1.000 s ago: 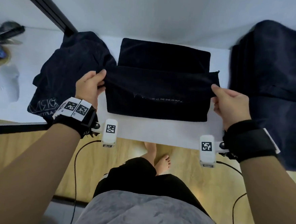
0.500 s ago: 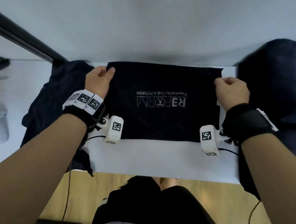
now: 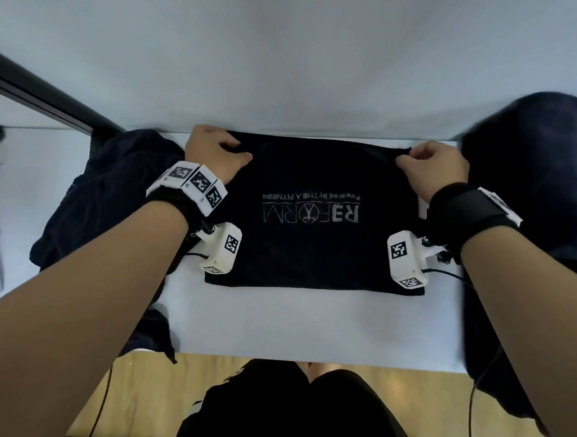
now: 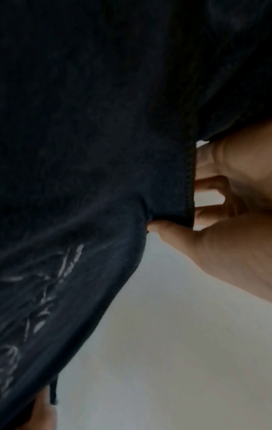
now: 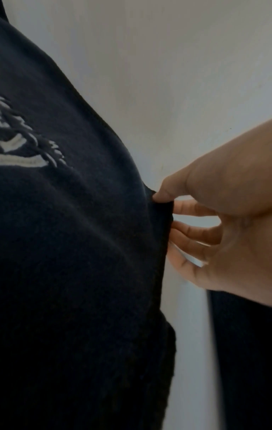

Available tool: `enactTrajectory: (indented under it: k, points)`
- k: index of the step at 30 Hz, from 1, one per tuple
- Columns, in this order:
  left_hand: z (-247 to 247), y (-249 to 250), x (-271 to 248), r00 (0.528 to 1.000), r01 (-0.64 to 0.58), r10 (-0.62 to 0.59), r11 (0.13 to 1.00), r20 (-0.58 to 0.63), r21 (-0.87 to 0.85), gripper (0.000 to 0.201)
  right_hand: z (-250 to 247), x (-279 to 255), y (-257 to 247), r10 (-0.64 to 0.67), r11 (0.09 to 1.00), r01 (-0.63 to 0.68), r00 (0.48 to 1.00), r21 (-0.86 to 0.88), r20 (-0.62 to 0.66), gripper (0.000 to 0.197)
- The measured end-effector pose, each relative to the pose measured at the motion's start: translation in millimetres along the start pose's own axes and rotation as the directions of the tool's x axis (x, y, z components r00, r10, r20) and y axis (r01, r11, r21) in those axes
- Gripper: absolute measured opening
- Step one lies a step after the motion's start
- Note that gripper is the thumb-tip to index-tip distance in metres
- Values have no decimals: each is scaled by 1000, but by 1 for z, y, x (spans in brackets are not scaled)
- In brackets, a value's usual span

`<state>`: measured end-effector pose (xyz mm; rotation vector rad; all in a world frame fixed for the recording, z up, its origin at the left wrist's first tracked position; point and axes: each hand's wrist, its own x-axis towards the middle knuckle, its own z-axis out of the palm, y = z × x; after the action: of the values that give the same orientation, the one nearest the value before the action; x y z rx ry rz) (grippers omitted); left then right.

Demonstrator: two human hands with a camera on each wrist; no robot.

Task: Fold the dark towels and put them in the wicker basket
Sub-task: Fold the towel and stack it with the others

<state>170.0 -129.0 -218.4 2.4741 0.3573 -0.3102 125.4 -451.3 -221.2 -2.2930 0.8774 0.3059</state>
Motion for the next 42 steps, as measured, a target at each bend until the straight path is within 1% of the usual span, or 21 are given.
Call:
enactTrajectory:
  k: [4, 7, 9, 11, 13, 15, 17, 19, 21, 22, 23, 24, 26, 28, 29, 31, 32, 35, 37, 39, 42]
  points:
    - [3, -1, 2, 1000, 2, -2, 1000, 4, -10, 13, -1, -1, 3, 27, 999, -27, 999, -36, 17, 12]
    - [-1, 3, -1, 998, 6, -8, 999, 68, 34, 10, -3, -5, 7, 27, 999, -27, 1000, -45, 10, 11]
    - [-7, 3, -4, 994, 46, -48, 999, 102, 20, 9, -7, -10, 8, 26, 999, -26, 1000, -18, -10, 17]
    - [-16, 1, -10, 993, 80, -76, 996, 93, -44, 13, -13, -17, 8, 10, 999, -8, 999, 40, -34, 20]
    - [-26, -2, -18, 993, 94, -84, 985, 77, -143, 16, -24, -27, 8, -7, 993, 14, 998, 117, -61, 19]
    - [-36, -3, -31, 993, 110, -94, 949, 67, -296, 20, -38, -43, 8, -29, 984, 41, 997, 170, -76, 18]
    - [-43, -4, -47, 992, 118, -93, 903, 80, -414, 23, -51, -62, 11, -56, 974, 70, 996, 214, -69, 18]
    - [-51, -5, -65, 986, 124, -49, 858, 161, -498, 26, -64, -83, 14, -69, 962, 88, 994, 257, -81, 18]
    - [-63, -3, -83, 953, 154, 16, 835, 304, -528, 37, -77, -104, 17, -65, 953, 91, 993, 290, -98, 17]
    - [-69, -2, -92, 933, 152, 48, 846, 356, -512, 43, -83, -114, 20, -63, 949, 92, 992, 302, -105, 16]
    - [-75, -1, -101, 922, 130, 72, 868, 380, -479, 46, -88, -125, 21, -65, 943, 98, 991, 317, -115, 17]
    - [-81, 0, -110, 923, 96, 86, 893, 375, -440, 46, -92, -134, 23, -70, 935, 111, 989, 337, -130, 20]
    - [-96, 4, -128, 949, 19, 91, 939, 301, -344, 38, -101, -151, 26, -84, 918, 140, 983, 372, -162, 23]
    - [-112, 10, -144, 984, -53, 88, 975, 156, -217, 29, -109, -164, 28, -99, 904, 170, 976, 393, -195, 21]
    - [-120, 13, -151, 993, -84, 95, 987, 70, -140, 25, -113, -169, 30, -107, 897, 185, 972, 402, -209, 20]
    - [-135, 20, -169, 988, -137, 134, 990, -77, -30, 24, -120, -182, 31, -130, 883, 225, 960, 411, -247, 20]
    - [-142, 24, -178, 979, -160, 157, 987, -132, -9, 25, -124, -188, 32, -142, 877, 246, 953, 413, -266, 19]
    - [-162, 34, -201, 946, -224, 203, 973, -252, -55, 24, -143, -207, 29, -197, 837, 330, 926, 436, -323, 13]
    - [-175, 40, -212, 930, -270, 213, 948, -299, -165, 20, -160, -219, 26, -248, 810, 403, 894, 427, -373, 15]
    - [-188, 48, -223, 913, -345, 245, 890, -328, -296, 17, -180, -230, 20, -276, 780, 456, 866, 428, -418, 13]
    - [-207, 66, -238, 872, -452, 296, 792, -389, -411, 25, -211, -246, 8, -270, 724, 520, 818, 453, -508, 13]
